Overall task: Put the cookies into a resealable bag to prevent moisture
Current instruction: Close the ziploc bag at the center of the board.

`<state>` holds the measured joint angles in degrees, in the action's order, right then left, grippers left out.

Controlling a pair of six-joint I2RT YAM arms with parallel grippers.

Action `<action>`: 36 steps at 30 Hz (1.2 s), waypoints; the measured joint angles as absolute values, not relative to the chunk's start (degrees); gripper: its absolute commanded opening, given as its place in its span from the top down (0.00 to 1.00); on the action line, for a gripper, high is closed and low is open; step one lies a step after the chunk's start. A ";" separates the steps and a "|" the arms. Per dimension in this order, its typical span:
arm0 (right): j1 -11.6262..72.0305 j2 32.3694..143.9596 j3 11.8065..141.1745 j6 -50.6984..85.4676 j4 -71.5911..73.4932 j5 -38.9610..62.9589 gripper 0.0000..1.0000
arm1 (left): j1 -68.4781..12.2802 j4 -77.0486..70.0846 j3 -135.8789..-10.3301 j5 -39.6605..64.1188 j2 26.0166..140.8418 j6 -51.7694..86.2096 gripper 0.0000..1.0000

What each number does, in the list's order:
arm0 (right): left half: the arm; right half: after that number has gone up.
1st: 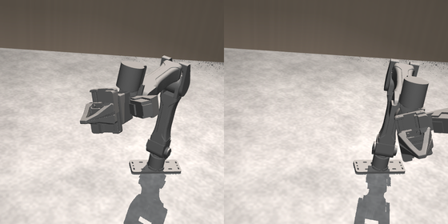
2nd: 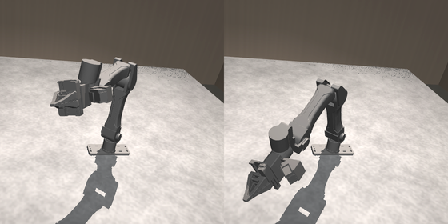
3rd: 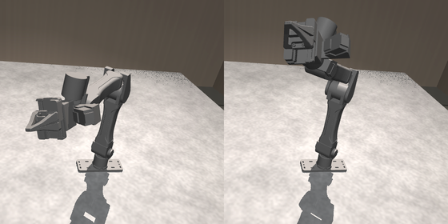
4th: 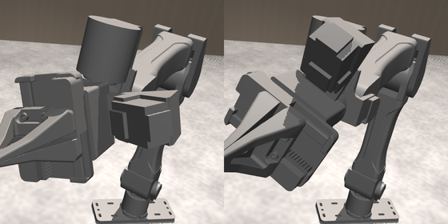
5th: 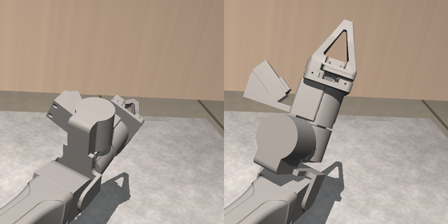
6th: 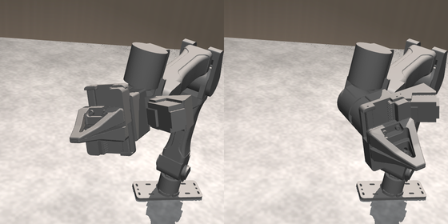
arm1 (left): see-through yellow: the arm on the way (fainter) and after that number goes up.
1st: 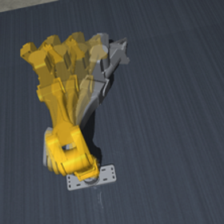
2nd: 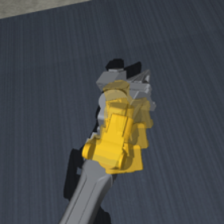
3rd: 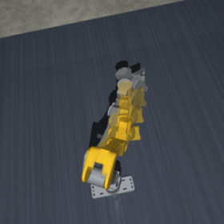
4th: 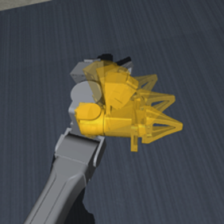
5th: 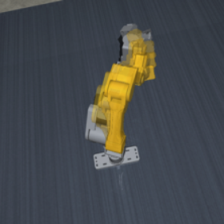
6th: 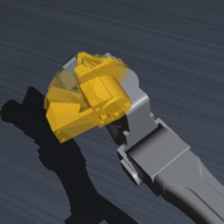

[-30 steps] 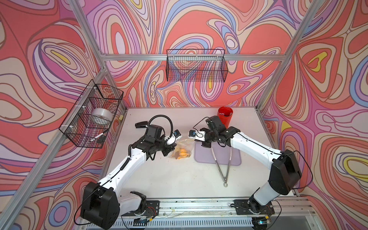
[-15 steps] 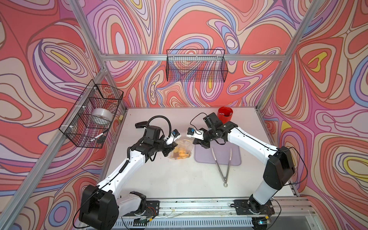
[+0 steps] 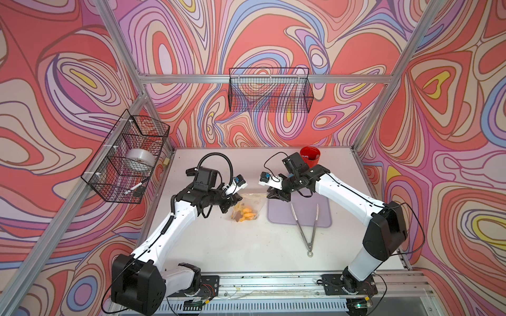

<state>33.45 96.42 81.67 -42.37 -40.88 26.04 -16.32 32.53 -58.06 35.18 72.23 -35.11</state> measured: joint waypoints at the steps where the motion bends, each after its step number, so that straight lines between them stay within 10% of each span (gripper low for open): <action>1: 33.91 95.81 80.05 -42.50 -38.79 24.71 0.51 | -16.16 33.08 -58.52 35.57 73.41 -35.44 1.00; 11: 39.70 93.27 69.34 -45.89 -22.02 13.82 0.40 | -15.42 34.48 -59.88 37.98 77.76 -36.88 1.00; 22: 42.48 92.62 64.86 -50.33 -13.43 7.70 1.00 | -14.87 34.54 -60.03 38.96 77.84 -36.91 1.00; 30: 42.41 92.68 72.40 -49.69 -26.37 13.13 1.00 | -14.61 34.52 -60.03 39.00 77.87 -36.95 1.00; 36: 42.35 92.71 72.40 -46.72 -27.00 11.62 0.82 | -14.61 34.52 -60.03 38.96 77.89 -37.32 1.00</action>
<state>42.35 92.71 72.40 -46.72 -27.00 11.62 -14.61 34.52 -60.03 38.96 77.89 -37.32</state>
